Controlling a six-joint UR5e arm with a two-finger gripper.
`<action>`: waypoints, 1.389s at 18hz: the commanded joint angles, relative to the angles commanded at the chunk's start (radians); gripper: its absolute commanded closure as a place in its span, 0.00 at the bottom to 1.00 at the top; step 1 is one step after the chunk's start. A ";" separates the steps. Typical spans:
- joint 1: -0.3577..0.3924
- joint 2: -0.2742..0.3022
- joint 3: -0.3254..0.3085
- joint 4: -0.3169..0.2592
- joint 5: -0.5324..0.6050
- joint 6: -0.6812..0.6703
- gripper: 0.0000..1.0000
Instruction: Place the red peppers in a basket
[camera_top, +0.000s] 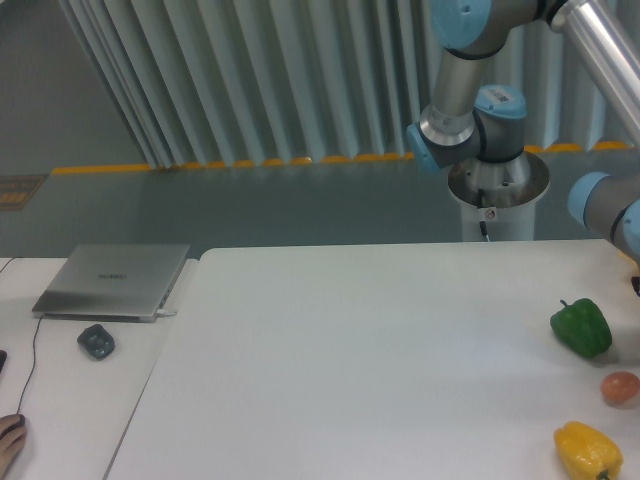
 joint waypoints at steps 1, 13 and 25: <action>0.000 -0.003 0.005 0.000 0.000 0.000 0.00; 0.000 -0.029 0.011 0.021 0.002 0.002 0.02; 0.006 0.000 0.014 0.012 -0.008 -0.005 0.69</action>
